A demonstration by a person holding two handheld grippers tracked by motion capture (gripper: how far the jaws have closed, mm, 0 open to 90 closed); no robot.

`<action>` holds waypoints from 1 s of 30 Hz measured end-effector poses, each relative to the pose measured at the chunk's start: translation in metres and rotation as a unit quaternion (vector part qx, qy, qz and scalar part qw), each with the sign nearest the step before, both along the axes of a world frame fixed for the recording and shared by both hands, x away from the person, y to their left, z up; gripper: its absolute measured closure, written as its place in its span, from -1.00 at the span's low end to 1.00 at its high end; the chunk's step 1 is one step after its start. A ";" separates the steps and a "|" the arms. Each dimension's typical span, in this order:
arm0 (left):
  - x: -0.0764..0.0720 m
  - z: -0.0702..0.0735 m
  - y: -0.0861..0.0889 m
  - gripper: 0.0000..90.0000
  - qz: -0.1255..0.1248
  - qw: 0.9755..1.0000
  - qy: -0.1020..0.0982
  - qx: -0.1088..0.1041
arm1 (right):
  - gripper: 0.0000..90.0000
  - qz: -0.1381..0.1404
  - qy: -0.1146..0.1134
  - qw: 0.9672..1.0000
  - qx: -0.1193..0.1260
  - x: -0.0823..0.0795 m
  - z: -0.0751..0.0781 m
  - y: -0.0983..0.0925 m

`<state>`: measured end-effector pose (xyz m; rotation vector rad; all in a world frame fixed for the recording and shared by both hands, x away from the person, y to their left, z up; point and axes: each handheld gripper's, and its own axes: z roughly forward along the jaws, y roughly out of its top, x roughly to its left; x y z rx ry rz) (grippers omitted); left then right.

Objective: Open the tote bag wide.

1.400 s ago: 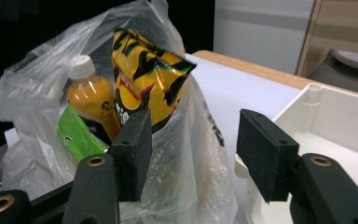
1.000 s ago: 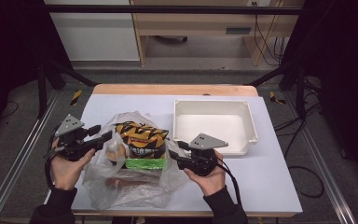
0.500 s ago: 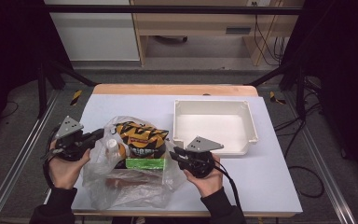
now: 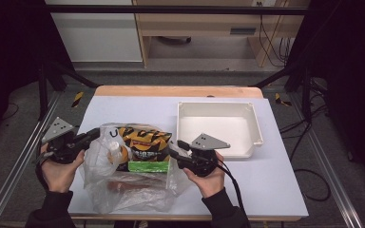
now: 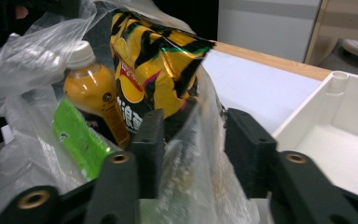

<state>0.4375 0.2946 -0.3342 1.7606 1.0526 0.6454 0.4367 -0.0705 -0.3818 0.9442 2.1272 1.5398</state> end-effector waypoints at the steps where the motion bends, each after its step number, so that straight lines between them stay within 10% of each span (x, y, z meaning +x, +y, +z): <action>1: 0.000 0.000 -0.001 1.00 -0.001 1.000 -0.002 0.000 | 0.20 -0.001 0.002 1.000 -0.006 0.002 -0.002 0.002; 8: 0.002 0.000 0.004 1.00 0.010 1.000 -0.007 0.000 | 1.00 -0.003 0.020 0.999 -0.039 0.006 -0.010 0.004; 15: 0.028 -0.024 0.005 1.00 0.035 0.998 0.025 0.053 | 1.00 -0.018 0.024 0.998 -0.053 0.012 -0.015 0.005; 30: 0.054 -0.109 0.006 1.00 0.022 0.988 0.126 0.083 | 1.00 -0.028 0.050 0.993 -0.103 0.020 -0.057 0.023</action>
